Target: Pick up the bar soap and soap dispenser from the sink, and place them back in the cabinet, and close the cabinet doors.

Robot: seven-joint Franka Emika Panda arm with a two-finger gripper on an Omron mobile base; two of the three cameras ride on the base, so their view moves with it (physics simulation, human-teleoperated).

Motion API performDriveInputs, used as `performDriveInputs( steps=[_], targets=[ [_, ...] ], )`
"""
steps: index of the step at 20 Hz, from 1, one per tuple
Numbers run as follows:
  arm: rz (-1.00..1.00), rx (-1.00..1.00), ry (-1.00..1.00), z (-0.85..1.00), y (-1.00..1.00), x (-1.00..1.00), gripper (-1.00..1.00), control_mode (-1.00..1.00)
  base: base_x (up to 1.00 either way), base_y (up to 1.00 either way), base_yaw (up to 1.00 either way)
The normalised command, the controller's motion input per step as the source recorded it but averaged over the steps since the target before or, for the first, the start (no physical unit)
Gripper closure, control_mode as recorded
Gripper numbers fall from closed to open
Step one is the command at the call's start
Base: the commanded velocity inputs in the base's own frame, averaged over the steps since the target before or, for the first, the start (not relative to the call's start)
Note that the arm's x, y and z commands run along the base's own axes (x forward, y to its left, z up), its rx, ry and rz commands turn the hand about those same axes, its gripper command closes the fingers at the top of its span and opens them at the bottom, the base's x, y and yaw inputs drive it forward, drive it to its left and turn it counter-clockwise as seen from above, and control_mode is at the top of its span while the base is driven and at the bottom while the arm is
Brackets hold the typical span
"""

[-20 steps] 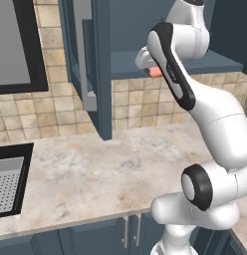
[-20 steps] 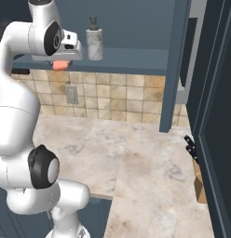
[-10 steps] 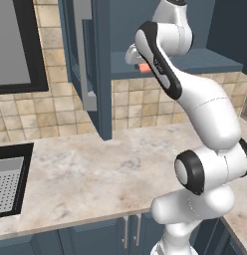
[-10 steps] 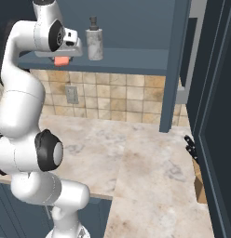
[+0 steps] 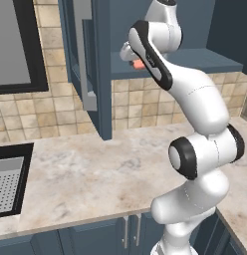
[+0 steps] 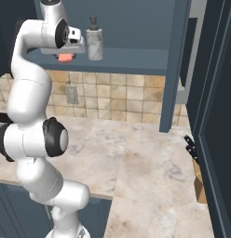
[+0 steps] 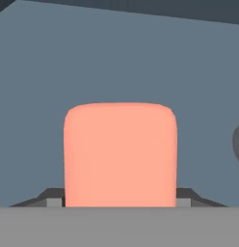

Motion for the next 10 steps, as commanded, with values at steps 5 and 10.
performDriveInputs(
  steps=[5, 10],
  targets=[
    [0.02, 0.0, 0.0, -0.08, 0.01, 0.29, 1.0, -1.0, 0.0, 0.0, 0.0],
    [0.03, 0.0, 0.0, -0.11, 0.0, 0.18, 1.0, -1.0, 0.0, 0.0, 0.0]
  ],
)
